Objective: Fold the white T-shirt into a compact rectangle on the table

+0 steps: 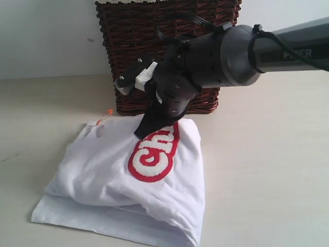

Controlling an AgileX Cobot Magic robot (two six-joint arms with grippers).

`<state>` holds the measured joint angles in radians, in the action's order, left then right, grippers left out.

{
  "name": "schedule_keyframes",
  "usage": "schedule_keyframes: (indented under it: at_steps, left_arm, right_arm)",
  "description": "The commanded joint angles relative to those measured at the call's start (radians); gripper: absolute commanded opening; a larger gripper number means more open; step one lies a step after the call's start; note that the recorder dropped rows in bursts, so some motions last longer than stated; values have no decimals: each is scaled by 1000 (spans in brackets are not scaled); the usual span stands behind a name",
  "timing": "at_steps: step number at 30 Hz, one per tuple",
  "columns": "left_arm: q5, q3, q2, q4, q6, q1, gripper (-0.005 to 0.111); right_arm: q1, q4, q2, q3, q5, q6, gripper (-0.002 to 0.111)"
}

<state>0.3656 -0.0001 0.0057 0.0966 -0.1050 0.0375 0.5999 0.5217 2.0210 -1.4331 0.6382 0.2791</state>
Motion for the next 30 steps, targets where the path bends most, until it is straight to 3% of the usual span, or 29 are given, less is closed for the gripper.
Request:
schedule_keyframes:
  at_steps: [1,4,10,13,19,22,25,30]
  left_arm:
    - [-11,0,-6,-2,-3,2,0]
    - [-11,0,-6,-2,-3,2,0]
    - [-11,0,-6,-2,-3,2,0]
    - [-11,0,-6,-2,-3,2,0]
    - [-11,0,-6,-2,-3,2,0]
    - [-11,0,-6,-2,-3,2,0]
    - [-11,0,-6,-2,-3,2,0]
    - [-11,0,-6,-2,-3,2,0]
  right_arm:
    - [-6,221,31,41,-31,245,0]
    - [-6,116,67,41,-57,131,10]
    - [-6,105,67,39,-14,104,47]
    - [-6,116,27,29,41,106,55]
    - [47,-162,-65,31,41,-141,44]
    - [90,-362,-70,48,37,-309,25]
    - [115,-419,-35,89,26,-367,0]
    - [115,-424,48,124,43,-363,0]
